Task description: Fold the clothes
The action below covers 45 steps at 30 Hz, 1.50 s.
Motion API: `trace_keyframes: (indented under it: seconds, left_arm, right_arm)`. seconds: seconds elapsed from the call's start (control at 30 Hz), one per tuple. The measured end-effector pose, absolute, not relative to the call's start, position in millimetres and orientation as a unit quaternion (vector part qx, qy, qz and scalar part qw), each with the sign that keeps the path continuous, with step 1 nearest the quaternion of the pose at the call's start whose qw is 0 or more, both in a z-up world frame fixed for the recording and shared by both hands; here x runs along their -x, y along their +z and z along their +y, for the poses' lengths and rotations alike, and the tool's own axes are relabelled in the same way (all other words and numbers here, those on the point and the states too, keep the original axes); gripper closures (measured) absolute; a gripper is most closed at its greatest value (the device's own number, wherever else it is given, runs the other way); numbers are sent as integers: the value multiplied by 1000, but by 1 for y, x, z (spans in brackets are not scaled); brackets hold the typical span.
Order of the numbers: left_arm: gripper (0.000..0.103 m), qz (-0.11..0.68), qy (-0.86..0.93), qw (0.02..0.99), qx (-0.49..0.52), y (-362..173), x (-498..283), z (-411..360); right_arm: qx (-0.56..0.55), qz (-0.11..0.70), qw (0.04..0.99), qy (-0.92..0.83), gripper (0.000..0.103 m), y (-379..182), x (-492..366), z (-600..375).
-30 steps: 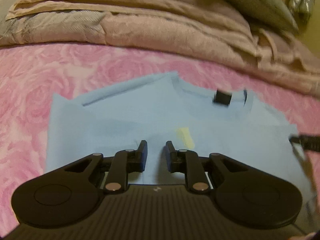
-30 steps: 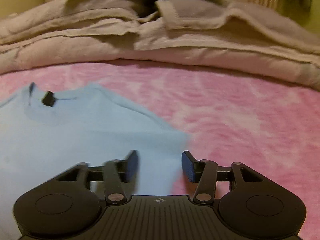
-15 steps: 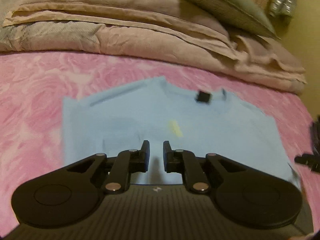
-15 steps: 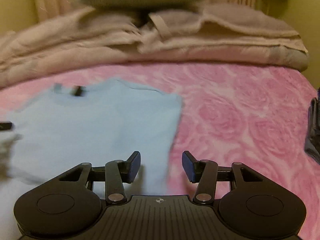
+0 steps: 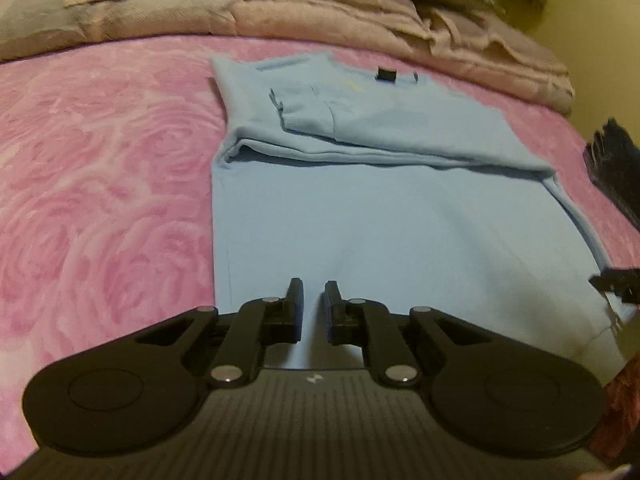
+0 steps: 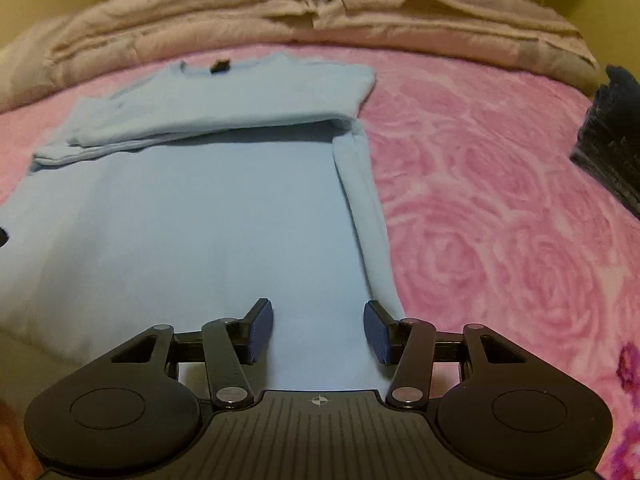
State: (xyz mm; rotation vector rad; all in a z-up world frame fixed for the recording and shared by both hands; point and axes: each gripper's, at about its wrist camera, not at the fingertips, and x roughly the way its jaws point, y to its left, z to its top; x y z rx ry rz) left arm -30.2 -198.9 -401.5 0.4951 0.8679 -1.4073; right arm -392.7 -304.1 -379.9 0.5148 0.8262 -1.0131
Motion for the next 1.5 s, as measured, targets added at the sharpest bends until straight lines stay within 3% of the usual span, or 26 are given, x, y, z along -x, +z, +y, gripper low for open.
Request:
trace_keyframes:
  seconds: [0.37,0.5,0.57,0.6,0.63,0.73,0.87,0.93,1.0,1.2,1.5]
  left_arm:
    - [94,288,-625,694,-210,-408,58,-155]
    - [94,326,-581,717,-204,-398,73,-116]
    - [94,347,-562,723,-205,-389,81,-99]
    - [93,357,-552,725,-205,-385,85,-90]
    - [93,366,-543,728,-205,-380,89,-81]
    - [90,376,-530,730,-214,-368,100,-63]
    - [82,364,-519,745,-206,-342,120,-32]
    - [77,355,-522,749,-202,-326,130,-20]
    - [76,342,-523,755,-201,-310,141,-9]
    - [71,293,-531,772,-190,-262,166,19]
    - [69,260,-542,775,-196,-242,198,55]
  right_arm:
    - [-186,311,799,-481,53,-389,412,-261]
    - [-168,323,777,-514,50,-380,410,-227]
    - [-158,335,762,-531,44,-374,408,-210]
    - [-169,357,749,-532,27,-373,406,-206]
    - [-200,358,737,-537,25,-372,411,-200]
    - [-289,325,716,-546,24,-369,432,-185]
    - [-301,321,718,-539,24,-348,426,-150]
    - [-300,300,735,-528,21,-331,423,-136]
    - [-281,283,753,-523,7,-307,416,-121]
    - [-249,254,780,-515,5,-267,411,-87]
    - [-221,228,799,-510,1,-235,414,-44]
